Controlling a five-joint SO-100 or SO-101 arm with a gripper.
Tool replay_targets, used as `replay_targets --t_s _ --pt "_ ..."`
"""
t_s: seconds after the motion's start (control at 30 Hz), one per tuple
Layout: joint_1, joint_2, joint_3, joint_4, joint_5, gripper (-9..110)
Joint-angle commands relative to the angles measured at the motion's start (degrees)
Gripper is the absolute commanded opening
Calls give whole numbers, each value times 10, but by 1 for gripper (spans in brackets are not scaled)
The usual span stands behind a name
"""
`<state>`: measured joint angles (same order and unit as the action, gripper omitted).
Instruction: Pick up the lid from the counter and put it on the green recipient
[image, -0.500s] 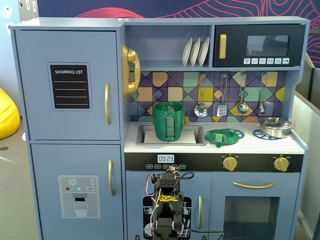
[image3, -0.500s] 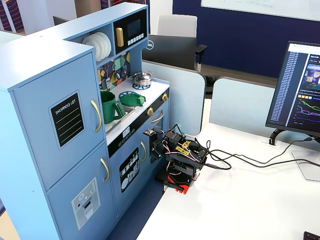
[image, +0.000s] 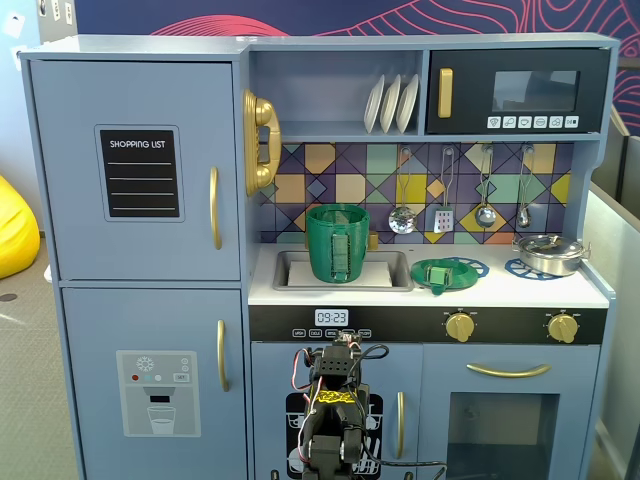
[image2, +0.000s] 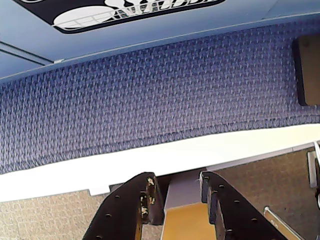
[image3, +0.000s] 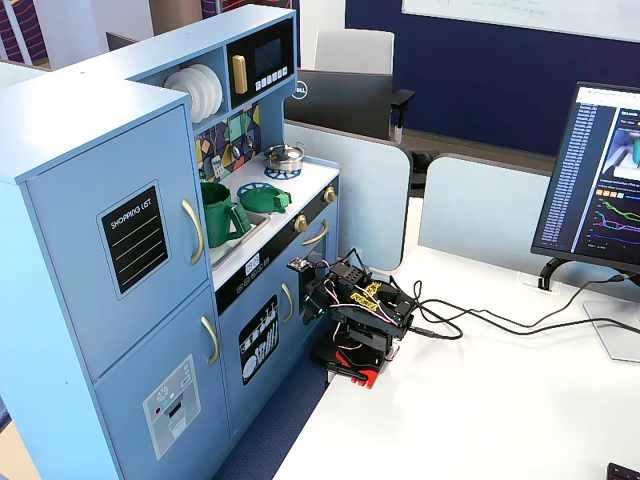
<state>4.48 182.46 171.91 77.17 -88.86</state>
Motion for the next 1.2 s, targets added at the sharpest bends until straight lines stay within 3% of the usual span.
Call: replay_targets --t_s 0.0,0.3,0.4,0.53,0.77,1.17 --pt "23 -4 -3 52 -13 0" --pt "134 -23 -64 -64 -98 0" --pt "207 -83 -142 -198 -116 2" --pt "272 -159 -248 -387 -68 8" --pt "322 -258 -294 -729 -62 37" --pt "310 -405 -352 -831 -67 38"
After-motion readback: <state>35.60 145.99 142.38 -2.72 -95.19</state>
